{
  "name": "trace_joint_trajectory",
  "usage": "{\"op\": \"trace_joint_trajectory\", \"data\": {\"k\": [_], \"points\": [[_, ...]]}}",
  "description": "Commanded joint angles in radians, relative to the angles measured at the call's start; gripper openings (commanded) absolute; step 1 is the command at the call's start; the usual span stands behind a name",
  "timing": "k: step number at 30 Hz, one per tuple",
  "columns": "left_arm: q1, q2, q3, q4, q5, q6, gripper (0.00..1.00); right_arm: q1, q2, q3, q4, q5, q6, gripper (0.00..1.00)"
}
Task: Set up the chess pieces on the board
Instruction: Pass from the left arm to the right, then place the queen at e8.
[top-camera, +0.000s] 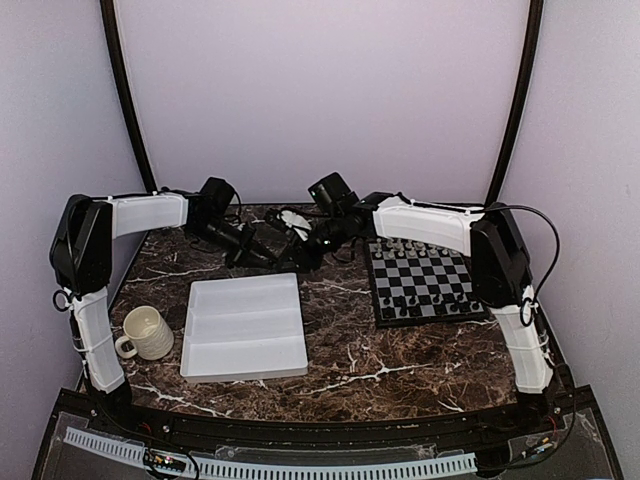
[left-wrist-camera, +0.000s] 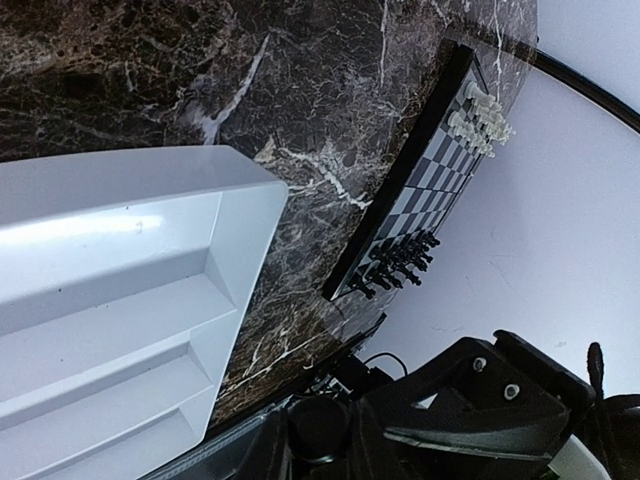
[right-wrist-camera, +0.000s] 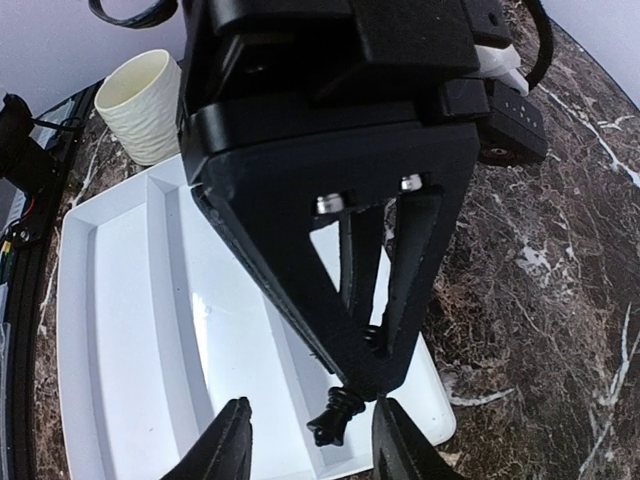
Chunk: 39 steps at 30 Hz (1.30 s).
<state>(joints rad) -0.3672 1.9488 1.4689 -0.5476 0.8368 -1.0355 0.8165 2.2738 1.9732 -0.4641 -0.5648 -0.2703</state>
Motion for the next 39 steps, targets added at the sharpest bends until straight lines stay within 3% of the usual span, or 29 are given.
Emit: {"op": "trace_joint_trajectory", "data": {"k": [1, 7, 14, 19, 23, 24, 25, 26, 31, 34, 39], "points": [[0.001, -0.033, -0.011, 0.013, 0.030, -0.006, 0.11, 0.004, -0.010, 0.036, 0.033, 0.042, -0.001, 0.38], [0.001, -0.033, -0.015, 0.021, 0.034, -0.006, 0.10, 0.005, -0.003, 0.037, 0.032, 0.046, 0.004, 0.16], [0.002, -0.035, -0.017, 0.040, 0.038, -0.014, 0.14, 0.004, -0.005, 0.038, 0.023, 0.048, 0.005, 0.00], [0.017, -0.036, -0.013, 0.145, 0.051, -0.036, 0.43, -0.002, -0.052, 0.029, -0.047, 0.074, -0.057, 0.00], [0.047, -0.021, 0.045, 0.212, 0.029, -0.025, 0.58, -0.044, -0.111, 0.038, -0.218, 0.074, -0.164, 0.00], [0.058, -0.007, 0.064, 0.211, 0.026, -0.005, 0.65, -0.062, -0.134, 0.039, -0.272, 0.073, -0.191, 0.00], [0.062, 0.004, 0.115, 0.192, 0.014, 0.013, 0.90, -0.080, -0.151, 0.038, -0.321, 0.082, -0.222, 0.00], [0.068, 0.027, 0.151, 0.172, -0.001, 0.071, 0.97, -0.101, -0.168, 0.035, -0.371, 0.096, -0.252, 0.00], [0.070, 0.124, 0.461, -0.097, -0.194, 0.330, 0.99, -0.209, -0.256, 0.004, -0.641, 0.193, -0.432, 0.00], [0.071, 0.159, 0.524, -0.138, -0.248, 0.418, 0.99, -0.289, -0.297, -0.022, -0.785, 0.236, -0.481, 0.00], [0.071, 0.184, 0.533, -0.140, -0.242, 0.435, 0.99, -0.384, -0.358, -0.079, -0.953, 0.319, -0.531, 0.00]]}}
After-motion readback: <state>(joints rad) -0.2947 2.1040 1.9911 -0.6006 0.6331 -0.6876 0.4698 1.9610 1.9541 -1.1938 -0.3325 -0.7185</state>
